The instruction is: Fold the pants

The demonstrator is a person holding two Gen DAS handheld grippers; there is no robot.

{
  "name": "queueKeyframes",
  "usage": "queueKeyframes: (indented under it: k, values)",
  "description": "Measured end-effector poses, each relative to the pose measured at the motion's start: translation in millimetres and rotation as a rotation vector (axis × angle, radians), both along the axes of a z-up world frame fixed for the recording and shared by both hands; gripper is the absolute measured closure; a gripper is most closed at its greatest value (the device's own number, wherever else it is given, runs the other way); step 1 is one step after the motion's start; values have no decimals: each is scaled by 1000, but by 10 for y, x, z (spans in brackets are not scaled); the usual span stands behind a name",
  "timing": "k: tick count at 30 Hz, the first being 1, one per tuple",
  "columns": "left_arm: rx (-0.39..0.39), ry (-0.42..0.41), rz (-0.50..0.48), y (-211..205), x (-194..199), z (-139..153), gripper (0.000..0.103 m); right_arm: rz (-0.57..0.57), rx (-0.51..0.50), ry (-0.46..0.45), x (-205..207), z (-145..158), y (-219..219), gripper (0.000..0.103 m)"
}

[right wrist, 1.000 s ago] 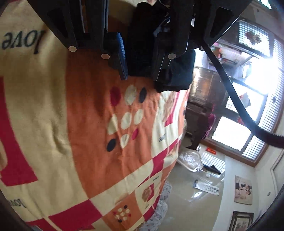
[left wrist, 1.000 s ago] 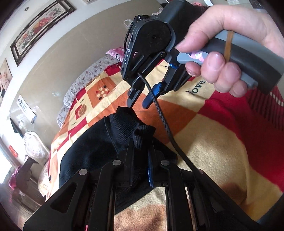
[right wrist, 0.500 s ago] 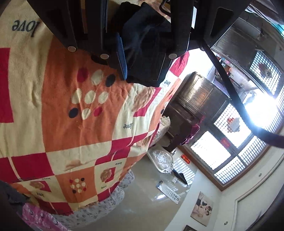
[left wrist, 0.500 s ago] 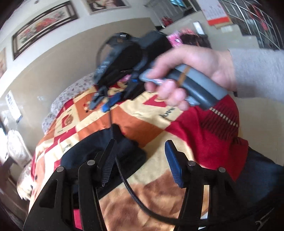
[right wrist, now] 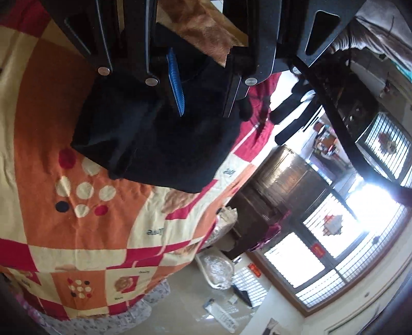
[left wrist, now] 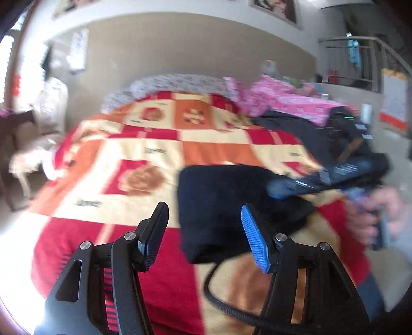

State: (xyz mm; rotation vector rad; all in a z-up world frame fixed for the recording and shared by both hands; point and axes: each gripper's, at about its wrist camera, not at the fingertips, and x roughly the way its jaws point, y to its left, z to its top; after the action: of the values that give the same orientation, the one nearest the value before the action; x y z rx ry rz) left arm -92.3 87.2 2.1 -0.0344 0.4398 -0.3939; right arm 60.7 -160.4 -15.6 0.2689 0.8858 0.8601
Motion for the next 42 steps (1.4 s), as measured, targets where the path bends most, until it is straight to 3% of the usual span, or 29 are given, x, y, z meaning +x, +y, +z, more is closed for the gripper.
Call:
queueKeyframes:
  k: [3,5,8,11,13,15,16,17,20,22,25,27,29,30,33,36,37,39,42]
  values:
    - [-29,103,-223,-118,-80,-45,43,-70,79,34,183,-38,-156,76]
    - [-23,118,-264,-106,-161,-49,43,-118,81,41,301,-78,-246,68]
    - [-41,126,-190,144,-135,-2,43,-154,94,141,500,-281,-332,70]
    - [-142,130,-111,489,16,75,43,-171,93,153,610,-337,-381,85]
    - [-148,106,-39,652,89,132,43,-156,118,175,709,-370,-385,85]
    - [-166,102,-15,752,266,120,43,-134,138,188,786,-405,-403,91]
    - [-189,113,-9,787,384,107,43,-129,133,185,815,-421,-418,100]
    - [-223,133,-31,816,512,72,43,-125,130,186,842,-447,-431,103]
    - [-280,205,-59,789,701,-74,43,-93,198,186,860,-530,-521,103]
    - [-254,247,-134,632,752,-136,44,-79,199,144,799,-526,-532,103]
    - [-123,310,-264,211,643,-245,43,-79,174,89,737,-500,-505,103]
    - [33,339,-250,16,485,-358,43,-79,174,86,744,-507,-487,103]
    - [113,397,-271,-58,343,-484,44,-75,175,82,732,-508,-497,103]
    - [131,359,-264,-54,264,-443,44,-76,174,79,741,-511,-485,103]
    - [148,223,-184,-13,155,-167,44,-77,184,77,740,-524,-502,103]
    - [54,97,-189,19,159,42,44,-75,195,81,689,-530,-539,103]
    - [31,93,-205,1,201,43,44,-75,198,82,685,-532,-545,103]
    - [17,165,-258,-60,327,-88,44,-76,197,80,671,-524,-551,103]
    - [55,271,-304,-130,337,-343,44,-75,199,79,661,-519,-556,103]
